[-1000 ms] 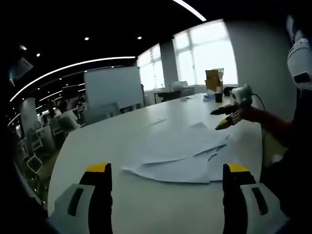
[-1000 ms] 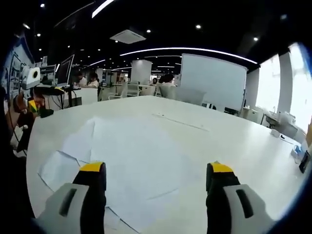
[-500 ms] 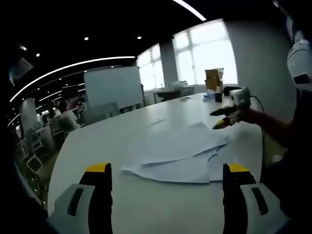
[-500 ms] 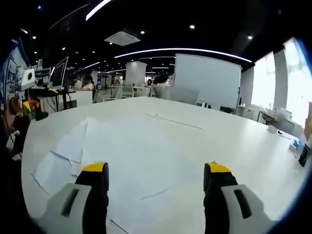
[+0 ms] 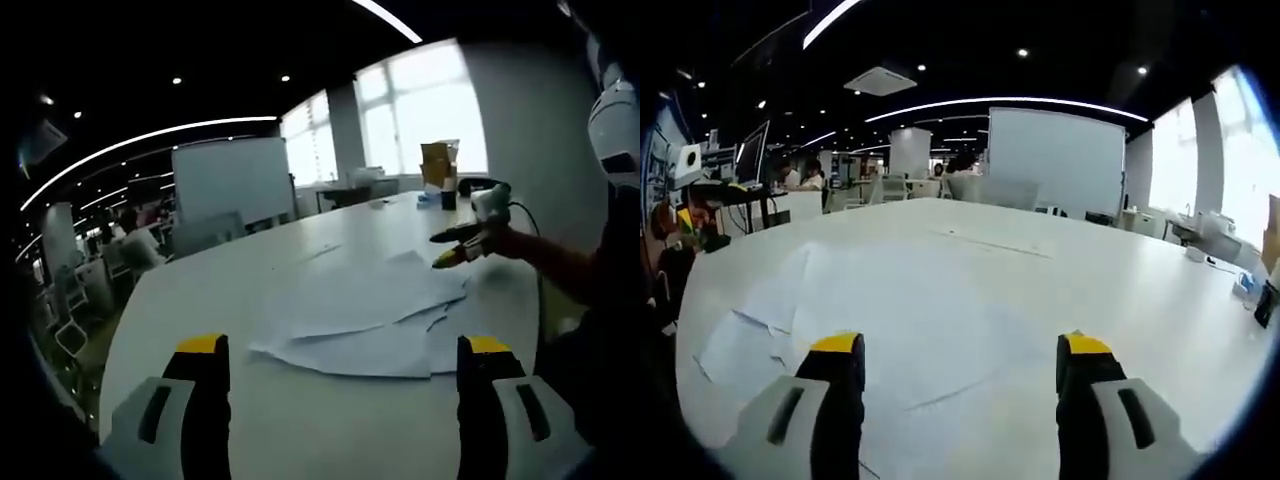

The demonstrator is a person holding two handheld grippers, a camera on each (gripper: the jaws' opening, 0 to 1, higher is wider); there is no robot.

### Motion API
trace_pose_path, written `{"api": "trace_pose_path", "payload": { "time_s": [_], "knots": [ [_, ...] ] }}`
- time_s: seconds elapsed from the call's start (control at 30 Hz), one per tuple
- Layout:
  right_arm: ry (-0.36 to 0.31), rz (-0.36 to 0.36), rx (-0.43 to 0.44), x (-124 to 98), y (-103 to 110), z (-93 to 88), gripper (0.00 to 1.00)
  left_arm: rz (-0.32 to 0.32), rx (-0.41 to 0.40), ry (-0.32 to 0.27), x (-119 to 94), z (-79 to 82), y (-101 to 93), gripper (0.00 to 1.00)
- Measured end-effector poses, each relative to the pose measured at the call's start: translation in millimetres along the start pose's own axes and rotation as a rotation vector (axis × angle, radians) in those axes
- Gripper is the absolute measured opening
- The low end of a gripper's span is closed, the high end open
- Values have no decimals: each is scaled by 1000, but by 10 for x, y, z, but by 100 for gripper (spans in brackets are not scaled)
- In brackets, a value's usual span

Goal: Organize the stack of printing papers by aligning and flattening the scattered papers on the table

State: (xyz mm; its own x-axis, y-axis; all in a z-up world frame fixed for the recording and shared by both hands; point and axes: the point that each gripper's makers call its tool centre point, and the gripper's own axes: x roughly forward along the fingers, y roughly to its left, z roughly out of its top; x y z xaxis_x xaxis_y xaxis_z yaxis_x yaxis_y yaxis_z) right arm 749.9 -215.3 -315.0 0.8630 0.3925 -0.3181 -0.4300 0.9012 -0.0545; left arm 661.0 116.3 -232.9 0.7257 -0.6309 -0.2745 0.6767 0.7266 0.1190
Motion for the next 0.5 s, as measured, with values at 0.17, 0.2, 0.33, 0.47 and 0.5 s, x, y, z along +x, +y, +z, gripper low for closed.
{"api": "trace_pose_path", "payload": {
  "time_s": [0.17,0.2,0.33,0.47,0.5],
  "knots": [
    [-8,-17,3,24,-22,-6,72,1,4,-1,6,15,-3,97],
    [-7,-18,3,25,-20,-9,72,1,5,-2,8,19,-6,97],
    [-8,-19,13,32,-14,-22,72,-3,6,-2,13,26,-28,97],
    [-1,-22,11,46,-9,-44,72,0,7,2,7,17,-28,97],
    [0,-23,9,49,-7,-47,72,2,8,2,4,20,-27,97]
  ]
}}
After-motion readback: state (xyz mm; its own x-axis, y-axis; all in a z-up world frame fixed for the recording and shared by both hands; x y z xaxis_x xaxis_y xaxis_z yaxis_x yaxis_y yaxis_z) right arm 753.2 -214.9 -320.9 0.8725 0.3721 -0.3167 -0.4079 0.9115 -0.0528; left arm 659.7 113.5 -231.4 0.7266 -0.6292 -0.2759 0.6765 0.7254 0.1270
